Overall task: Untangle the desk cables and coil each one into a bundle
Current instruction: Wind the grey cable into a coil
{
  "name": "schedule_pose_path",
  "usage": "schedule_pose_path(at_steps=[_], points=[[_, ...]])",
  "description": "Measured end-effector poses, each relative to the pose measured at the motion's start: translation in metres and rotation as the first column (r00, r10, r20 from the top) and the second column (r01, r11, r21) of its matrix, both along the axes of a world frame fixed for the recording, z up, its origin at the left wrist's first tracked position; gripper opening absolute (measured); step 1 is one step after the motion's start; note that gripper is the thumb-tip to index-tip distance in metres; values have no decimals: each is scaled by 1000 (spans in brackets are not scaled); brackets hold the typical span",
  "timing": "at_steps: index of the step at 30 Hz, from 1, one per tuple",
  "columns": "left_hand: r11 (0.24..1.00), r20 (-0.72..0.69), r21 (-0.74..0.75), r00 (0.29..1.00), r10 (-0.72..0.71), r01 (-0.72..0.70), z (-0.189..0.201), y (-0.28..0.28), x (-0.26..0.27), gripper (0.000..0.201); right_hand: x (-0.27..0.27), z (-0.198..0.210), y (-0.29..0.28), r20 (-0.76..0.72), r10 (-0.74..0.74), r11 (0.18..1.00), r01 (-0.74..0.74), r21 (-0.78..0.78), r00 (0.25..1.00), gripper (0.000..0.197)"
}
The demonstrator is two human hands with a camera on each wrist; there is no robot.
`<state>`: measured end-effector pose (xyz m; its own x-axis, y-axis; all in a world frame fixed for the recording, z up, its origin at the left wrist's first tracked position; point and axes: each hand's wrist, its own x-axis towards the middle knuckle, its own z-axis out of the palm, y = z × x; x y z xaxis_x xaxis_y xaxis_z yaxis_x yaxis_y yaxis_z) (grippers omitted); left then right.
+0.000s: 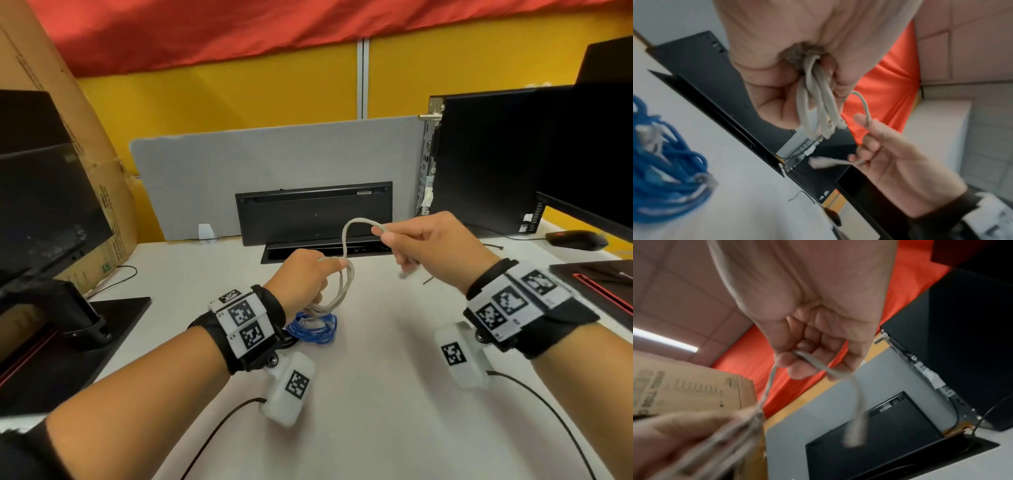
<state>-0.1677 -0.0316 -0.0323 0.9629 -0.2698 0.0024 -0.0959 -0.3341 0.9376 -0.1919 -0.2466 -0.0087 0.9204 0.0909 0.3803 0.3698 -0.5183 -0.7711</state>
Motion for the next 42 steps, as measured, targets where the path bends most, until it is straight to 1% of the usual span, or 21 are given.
schedule_pose_path(at_steps=[2,5,6,8,11,12,14,17,19,21,22,26,28,30,33,35,36,38,39,41,42], points=[[983,-97,-171,992,-78,61,2,-3,-5,41,3,-7,1,88,-101,994,98,37,991,20],[914,-143,-380,968,-206,139,6,-11,-13,37,6,-21,11,41,-132,964,119,239,990,33],[891,-133,-427,964,-232,155,8,-15,-15,36,6,-26,15,53,-159,954,139,266,986,34],[855,-94,-491,965,-243,167,11,-20,-18,37,4,-33,24,121,-203,957,171,233,972,29],[835,-36,-537,986,-166,121,16,-24,-18,38,-3,-39,39,140,-173,973,147,179,975,19],[846,-19,-525,993,-117,90,18,-25,-17,35,-6,-40,43,132,-146,975,121,186,980,20],[880,24,-474,1000,-18,27,21,-24,-14,24,-12,-38,53,128,-82,976,53,212,988,30],[914,97,-406,994,57,-12,22,-24,-12,22,-15,-33,58,39,23,919,-36,391,999,47],[947,184,-317,977,111,-48,22,-24,-10,32,-13,-33,58,-6,32,904,-26,427,999,41],[971,304,-211,937,170,-108,20,-24,-6,49,-12,-33,55,-31,11,926,2,377,999,28],[975,343,-181,921,187,-131,19,-23,-3,52,-12,-34,54,-36,2,935,11,354,999,27],[967,305,-113,918,253,-229,13,-16,8,53,-14,-32,47,-42,2,960,10,281,999,45],[962,275,-91,922,273,-258,11,-14,12,56,-16,-32,48,-39,13,968,-3,251,999,48],[956,242,-94,925,294,-279,11,-13,13,58,-17,-30,48,-29,29,981,-22,195,999,45],[955,240,-82,924,296,-285,10,-12,12,49,-17,-21,45,-34,37,991,-32,129,999,25],[956,250,-79,923,294,-283,10,-12,11,43,-17,-12,39,-26,-43,986,47,158,999,23],[954,248,-82,921,299,-288,11,-12,11,43,-16,-8,35,-17,-114,968,115,222,993,24],[949,242,-90,917,316,-303,11,-12,12,44,-17,2,28,20,-261,893,233,385,965,30],[947,244,-92,915,322,-309,11,-12,12,44,-19,5,28,78,-337,867,277,413,938,33],[945,258,-100,909,328,-313,10,-13,12,43,-27,10,32,291,-426,890,340,303,857,31],[944,265,-107,906,330,-313,10,-15,12,42,-30,10,37,401,-395,918,341,201,827,28]])
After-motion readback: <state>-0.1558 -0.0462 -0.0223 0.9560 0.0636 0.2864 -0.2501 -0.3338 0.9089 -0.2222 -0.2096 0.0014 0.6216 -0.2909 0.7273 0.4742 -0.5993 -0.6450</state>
